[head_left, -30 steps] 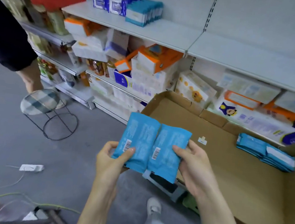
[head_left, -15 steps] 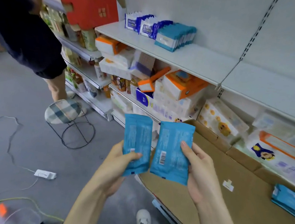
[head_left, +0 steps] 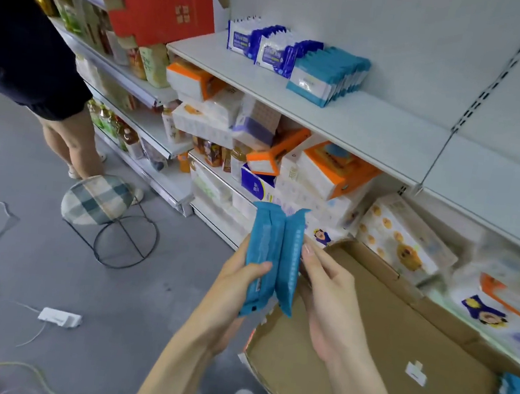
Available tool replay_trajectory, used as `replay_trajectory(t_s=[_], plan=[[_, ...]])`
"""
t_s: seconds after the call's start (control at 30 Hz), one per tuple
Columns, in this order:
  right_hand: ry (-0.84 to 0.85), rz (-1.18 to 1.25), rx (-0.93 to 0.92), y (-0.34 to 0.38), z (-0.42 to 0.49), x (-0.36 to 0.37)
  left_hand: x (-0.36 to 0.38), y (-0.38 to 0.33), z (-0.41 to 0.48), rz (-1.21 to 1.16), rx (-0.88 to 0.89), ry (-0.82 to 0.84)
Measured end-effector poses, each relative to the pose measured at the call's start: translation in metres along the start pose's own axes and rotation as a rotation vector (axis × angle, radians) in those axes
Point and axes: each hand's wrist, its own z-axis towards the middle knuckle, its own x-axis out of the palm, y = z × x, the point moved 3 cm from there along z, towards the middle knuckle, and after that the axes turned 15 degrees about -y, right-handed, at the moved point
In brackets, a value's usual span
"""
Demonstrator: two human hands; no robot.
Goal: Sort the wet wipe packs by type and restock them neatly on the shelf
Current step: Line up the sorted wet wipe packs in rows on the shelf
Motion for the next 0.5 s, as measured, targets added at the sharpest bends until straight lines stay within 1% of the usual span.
replay_trajectory(t_s=[0.1,0.17,0.27,0.33,0.4,0.5], plan=[[-0.047,-0.01,-0.031,-0.005,0.013,0.026,-0.019,-0.015,0.024,-0.162,-0.09,0.023],[-0.147,-0.088,-0.084,-0.01,0.02,0.046,-0.033,-0.026,0.038,-0.238,-0.148,0.035],[-0.283,-0.24,-0.21,-0.016,0.028,0.086,-0.055,-0.046,0.059,-0.236,-0.169,0.054],[-0.346,-0.266,-0.25,-0.019,0.033,0.115,-0.074,-0.063,0.073,-0.206,-0.148,0.053],[-0.381,-0.261,-0.237,-0.021,0.037,0.142,-0.096,-0.08,0.087,-0.184,-0.125,0.043],[-0.376,-0.238,-0.181,-0.026,0.042,0.175,-0.126,-0.102,0.106,-0.187,-0.127,0.042]])
